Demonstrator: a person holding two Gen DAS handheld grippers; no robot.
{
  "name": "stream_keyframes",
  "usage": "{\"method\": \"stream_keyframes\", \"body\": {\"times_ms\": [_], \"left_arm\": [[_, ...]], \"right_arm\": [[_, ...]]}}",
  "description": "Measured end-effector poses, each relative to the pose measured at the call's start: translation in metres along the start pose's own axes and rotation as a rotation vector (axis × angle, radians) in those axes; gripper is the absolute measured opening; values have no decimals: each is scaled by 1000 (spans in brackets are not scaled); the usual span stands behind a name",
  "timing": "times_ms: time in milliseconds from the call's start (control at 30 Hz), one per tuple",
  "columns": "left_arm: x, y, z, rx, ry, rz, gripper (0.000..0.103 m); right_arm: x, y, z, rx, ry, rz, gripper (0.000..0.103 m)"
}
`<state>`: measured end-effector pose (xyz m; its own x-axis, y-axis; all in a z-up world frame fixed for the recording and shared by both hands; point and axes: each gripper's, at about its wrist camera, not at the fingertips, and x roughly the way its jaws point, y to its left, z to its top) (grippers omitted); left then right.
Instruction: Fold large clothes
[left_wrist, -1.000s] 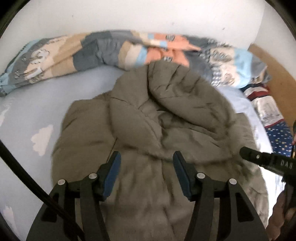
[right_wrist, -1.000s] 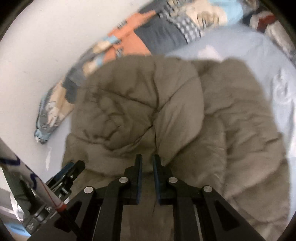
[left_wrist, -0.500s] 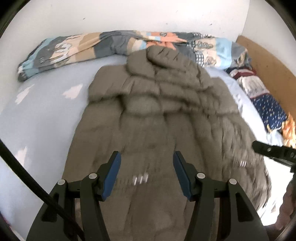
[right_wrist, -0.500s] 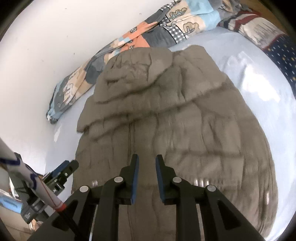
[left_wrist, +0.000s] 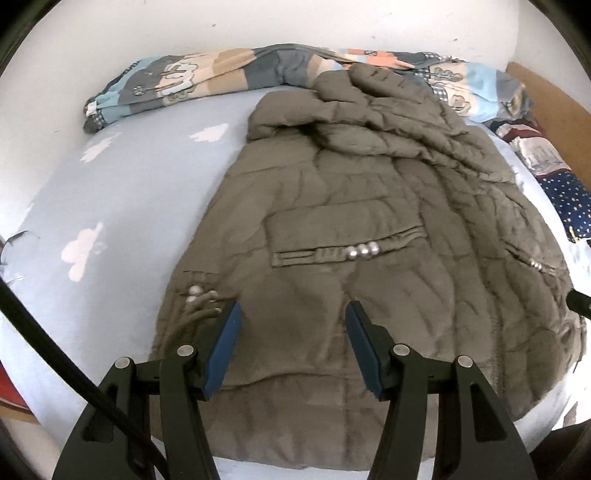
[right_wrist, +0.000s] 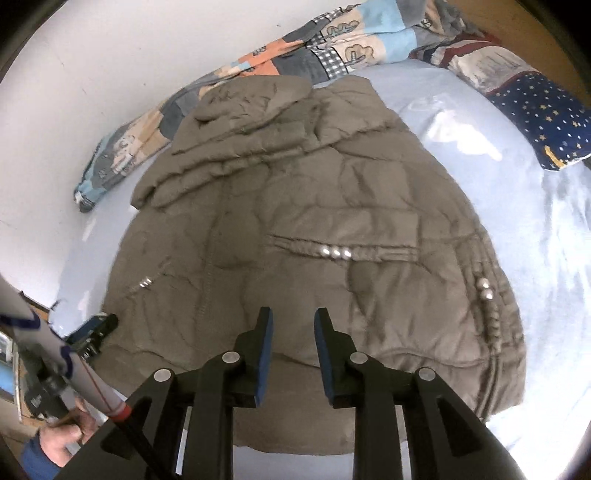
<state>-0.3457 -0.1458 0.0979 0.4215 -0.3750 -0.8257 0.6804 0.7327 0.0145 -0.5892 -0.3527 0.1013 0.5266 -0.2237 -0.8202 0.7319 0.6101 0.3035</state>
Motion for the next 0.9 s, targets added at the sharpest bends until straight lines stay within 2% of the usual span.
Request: {"method": "stream_keyframes", "body": {"times_ms": [167,433,767,900], "left_arm": [[19,4,-7,24,47,9,58],[27,-8,-15,113,44,53,67],[31,-8,-14,99,67,65,71],[28,-4,-11,79,78,39,71]], "right_arm": [[10,-19,-8,15,35,-57,26],[31,-22,-20,-32,91,-102,30],[41,-23,-27,-60,86,-119,35],[41,-21,-28,-76,77,-109,39]]}}
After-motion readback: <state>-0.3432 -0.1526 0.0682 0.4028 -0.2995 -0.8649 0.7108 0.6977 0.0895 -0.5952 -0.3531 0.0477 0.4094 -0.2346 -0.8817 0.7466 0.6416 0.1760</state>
